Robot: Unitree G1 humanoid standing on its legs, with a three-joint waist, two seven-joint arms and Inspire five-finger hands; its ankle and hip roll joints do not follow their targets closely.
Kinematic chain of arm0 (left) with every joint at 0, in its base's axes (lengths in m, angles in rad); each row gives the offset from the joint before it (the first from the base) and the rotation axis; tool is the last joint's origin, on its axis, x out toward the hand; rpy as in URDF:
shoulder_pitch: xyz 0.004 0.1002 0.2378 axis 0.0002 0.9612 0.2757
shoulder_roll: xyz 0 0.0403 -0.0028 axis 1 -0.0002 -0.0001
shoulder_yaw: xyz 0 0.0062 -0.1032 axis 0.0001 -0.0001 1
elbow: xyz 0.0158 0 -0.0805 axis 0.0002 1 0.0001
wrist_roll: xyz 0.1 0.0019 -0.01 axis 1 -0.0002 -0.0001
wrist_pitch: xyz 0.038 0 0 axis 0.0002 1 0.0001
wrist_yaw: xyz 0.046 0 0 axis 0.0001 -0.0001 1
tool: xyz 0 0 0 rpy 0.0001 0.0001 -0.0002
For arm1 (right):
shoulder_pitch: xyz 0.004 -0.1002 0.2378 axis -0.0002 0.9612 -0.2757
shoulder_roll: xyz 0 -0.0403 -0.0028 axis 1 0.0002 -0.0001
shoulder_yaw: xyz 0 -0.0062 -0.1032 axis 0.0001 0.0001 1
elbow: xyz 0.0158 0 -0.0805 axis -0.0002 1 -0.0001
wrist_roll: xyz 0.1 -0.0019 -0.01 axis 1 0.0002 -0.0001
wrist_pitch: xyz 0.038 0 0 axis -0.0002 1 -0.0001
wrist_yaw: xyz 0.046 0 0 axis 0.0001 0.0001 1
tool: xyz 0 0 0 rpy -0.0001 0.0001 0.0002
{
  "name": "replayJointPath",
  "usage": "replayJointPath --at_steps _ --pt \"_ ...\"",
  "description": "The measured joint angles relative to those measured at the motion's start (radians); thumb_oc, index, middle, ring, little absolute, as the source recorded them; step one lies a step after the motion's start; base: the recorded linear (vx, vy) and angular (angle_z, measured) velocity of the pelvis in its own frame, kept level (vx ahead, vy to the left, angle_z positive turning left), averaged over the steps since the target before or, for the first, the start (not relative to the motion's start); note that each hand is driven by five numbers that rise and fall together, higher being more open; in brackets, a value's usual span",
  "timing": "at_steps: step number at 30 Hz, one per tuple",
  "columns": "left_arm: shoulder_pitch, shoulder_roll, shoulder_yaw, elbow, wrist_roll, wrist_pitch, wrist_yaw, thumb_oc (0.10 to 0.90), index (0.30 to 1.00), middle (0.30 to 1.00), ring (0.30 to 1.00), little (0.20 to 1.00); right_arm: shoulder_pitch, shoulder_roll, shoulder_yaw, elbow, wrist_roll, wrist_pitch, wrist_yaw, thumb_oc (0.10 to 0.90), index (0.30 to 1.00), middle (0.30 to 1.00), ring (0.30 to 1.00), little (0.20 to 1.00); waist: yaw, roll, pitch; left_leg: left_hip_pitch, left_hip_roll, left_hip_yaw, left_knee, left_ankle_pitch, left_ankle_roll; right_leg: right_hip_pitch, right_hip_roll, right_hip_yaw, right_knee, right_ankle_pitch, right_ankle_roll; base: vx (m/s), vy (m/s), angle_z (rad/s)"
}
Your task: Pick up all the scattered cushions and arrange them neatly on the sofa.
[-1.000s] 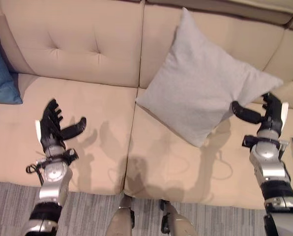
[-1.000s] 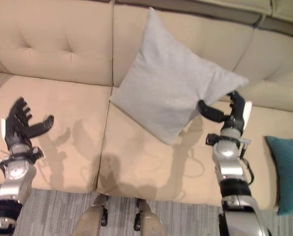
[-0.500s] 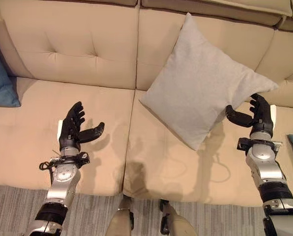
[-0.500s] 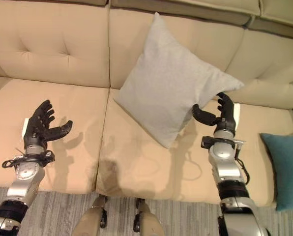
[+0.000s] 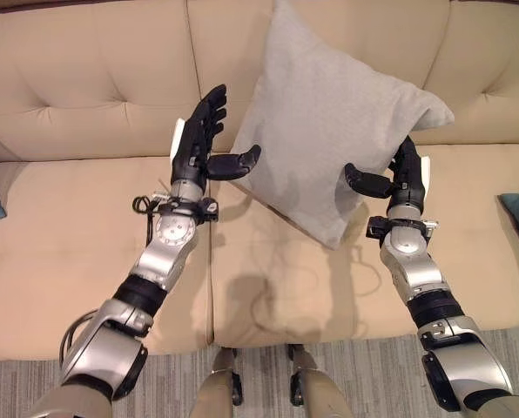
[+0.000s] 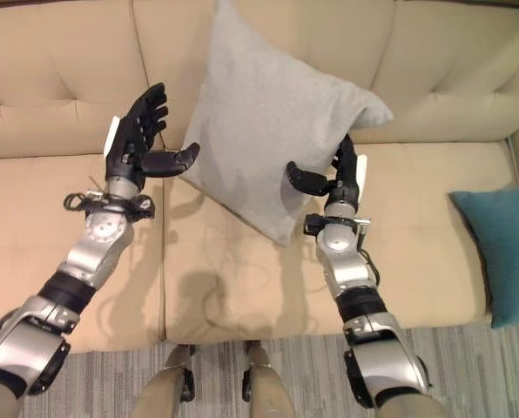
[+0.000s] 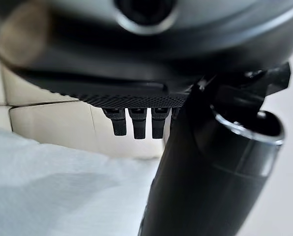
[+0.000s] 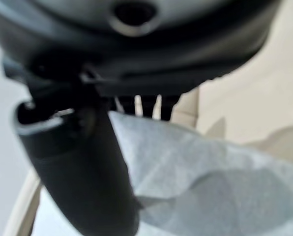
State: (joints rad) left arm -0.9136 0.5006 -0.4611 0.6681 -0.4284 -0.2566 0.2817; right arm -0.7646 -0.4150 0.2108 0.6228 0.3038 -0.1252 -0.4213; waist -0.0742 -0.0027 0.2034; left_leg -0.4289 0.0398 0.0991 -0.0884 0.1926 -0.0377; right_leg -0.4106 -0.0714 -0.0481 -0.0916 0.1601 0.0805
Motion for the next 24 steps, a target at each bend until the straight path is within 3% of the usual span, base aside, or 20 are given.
replayJointPath --at_steps 17,18,19,20,24 --pt "-0.05 -0.019 0.01 0.189 0.026 0.027 0.031 0.8 0.9 0.9 0.9 0.9 -0.047 0.002 0.058 -0.13 0.069 -0.051 -0.006 0.8 0.9 0.9 0.9 0.9 -0.026 0.011 0.008 -0.106 0.012 0.025 0.0 0.0 0.0 -0.14 0.011 0.051 0.0 0.026 -0.003 0.0 0.021 -0.11" --pt "-0.05 -0.025 0.011 0.188 0.014 0.027 0.029 0.775 0.862 0.862 0.862 0.862 -0.047 0.002 0.058 -0.13 0.071 -0.052 -0.005 0.595 0.592 0.592 0.592 0.592 -0.026 0.011 0.008 -0.106 0.012 0.026 0.0 0.0 0.0 -0.14 0.011 0.051 0.0 0.026 -0.003 0.0 0.0 0.0" --pt "-0.05 -0.029 0.011 0.185 -0.003 0.027 0.026 0.717 0.775 0.775 0.775 0.775 -0.048 0.002 0.06 -0.131 0.072 -0.054 -0.004 0.569 0.554 0.554 0.554 0.554 -0.026 0.011 0.008 -0.106 0.013 0.026 0.0 0.0 0.0 -0.14 0.012 0.051 0.0 0.026 -0.003 0.0 0.0 0.0" --pt "-0.048 -0.043 0.023 0.181 -0.044 0.027 0.025 0.4 0.3 0.3 0.3 0.3 -0.048 0.003 0.062 -0.131 0.073 -0.054 -0.004 0.4 0.3 0.3 0.3 0.3 -0.024 0.011 0.009 -0.106 0.014 0.026 0.0 0.0 0.0 -0.14 0.013 0.05 0.0 0.026 -0.003 0.0 0.0 0.0" --pt "-0.033 -0.072 0.082 0.153 -0.157 0.026 0.031 0.4 0.3 0.3 0.3 0.3 -0.048 0.0 0.055 -0.13 0.073 -0.058 -0.004 0.4 0.3 0.3 0.3 0.3 -0.023 0.009 0.01 -0.108 0.014 0.021 0.0 0.0 0.0 -0.14 0.014 0.043 0.0 0.026 -0.003 0.01 -0.008 0.02"
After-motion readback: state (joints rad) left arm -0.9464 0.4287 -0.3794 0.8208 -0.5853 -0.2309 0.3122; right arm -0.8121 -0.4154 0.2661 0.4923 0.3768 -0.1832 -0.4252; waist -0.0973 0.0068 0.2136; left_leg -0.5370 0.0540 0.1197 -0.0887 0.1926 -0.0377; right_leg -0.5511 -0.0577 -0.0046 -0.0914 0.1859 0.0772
